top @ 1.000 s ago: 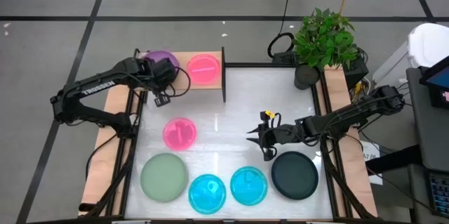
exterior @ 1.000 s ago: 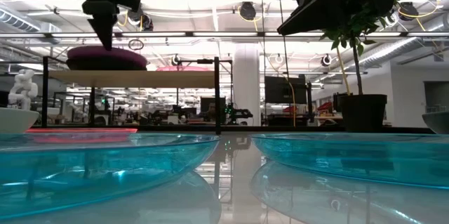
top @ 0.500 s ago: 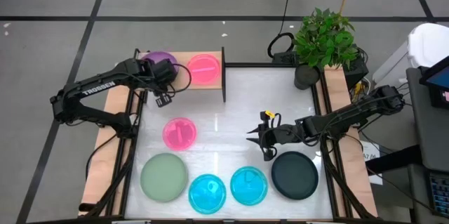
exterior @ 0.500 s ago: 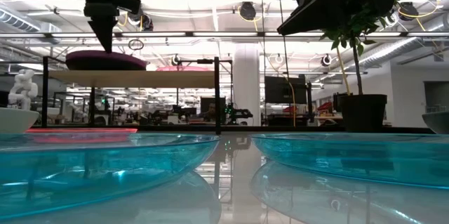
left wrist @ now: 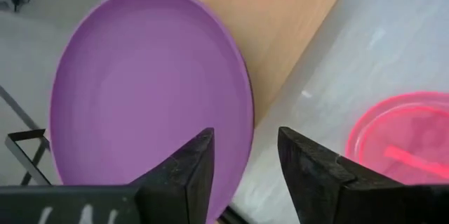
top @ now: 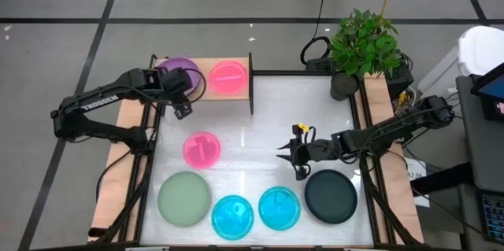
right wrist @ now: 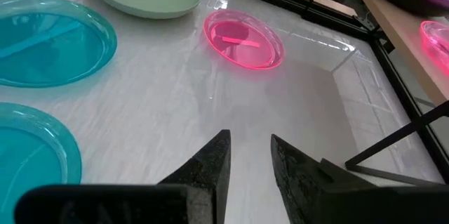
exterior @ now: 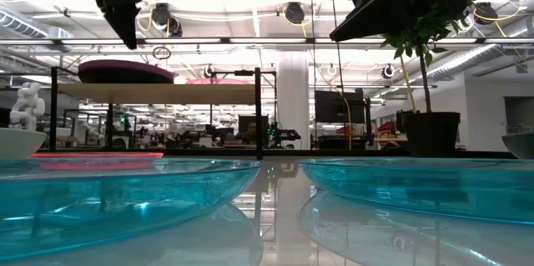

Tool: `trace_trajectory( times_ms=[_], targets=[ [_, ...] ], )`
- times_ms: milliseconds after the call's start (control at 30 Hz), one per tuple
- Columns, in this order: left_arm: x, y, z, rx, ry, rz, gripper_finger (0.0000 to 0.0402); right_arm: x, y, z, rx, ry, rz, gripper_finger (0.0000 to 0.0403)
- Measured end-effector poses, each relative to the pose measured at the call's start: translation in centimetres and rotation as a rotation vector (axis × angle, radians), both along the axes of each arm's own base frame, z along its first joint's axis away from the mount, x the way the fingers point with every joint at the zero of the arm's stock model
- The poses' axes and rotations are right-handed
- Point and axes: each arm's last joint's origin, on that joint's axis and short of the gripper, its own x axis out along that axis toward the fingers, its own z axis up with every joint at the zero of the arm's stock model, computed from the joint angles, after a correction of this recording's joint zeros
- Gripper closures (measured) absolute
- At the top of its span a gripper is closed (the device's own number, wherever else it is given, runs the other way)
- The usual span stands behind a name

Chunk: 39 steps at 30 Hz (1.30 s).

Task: Place and stack plates onto a shelf
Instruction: Stack the right blue transparent plate on top of the pink transparent plate on the shelf

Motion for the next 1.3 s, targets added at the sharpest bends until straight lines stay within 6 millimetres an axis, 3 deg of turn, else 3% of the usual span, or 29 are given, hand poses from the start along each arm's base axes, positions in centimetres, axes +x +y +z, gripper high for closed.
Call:
trace_trajectory(
  times_ms=[367, 800, 1067, 1300],
  targets=[
    [0.0, -4.8, 0.9, -0.042, -0.180, -0.070, 0.0238, -0.1, 0.5, 0.0, 0.121, 0.006, 0.027, 0.0314],
    [3.0, -11.7, -3.1, -0.105, -0.397, -0.390, 0.0238, -2.1, 5.6, 0.0, 0.338, 0.048, 0.172, 0.0314],
    [3.7, -13.3, -4.9, -0.113, -0.504, -0.455, 0.0238, -3.7, 8.5, -0.3, 0.426, 0.099, 0.236, 0.0314],
    [4.1, -13.8, -5.7, -0.111, -0.563, -0.493, 0.0238, -3.1, 11.2, -0.8, 0.404, 0.226, 0.241, 0.0314]
  ],
)
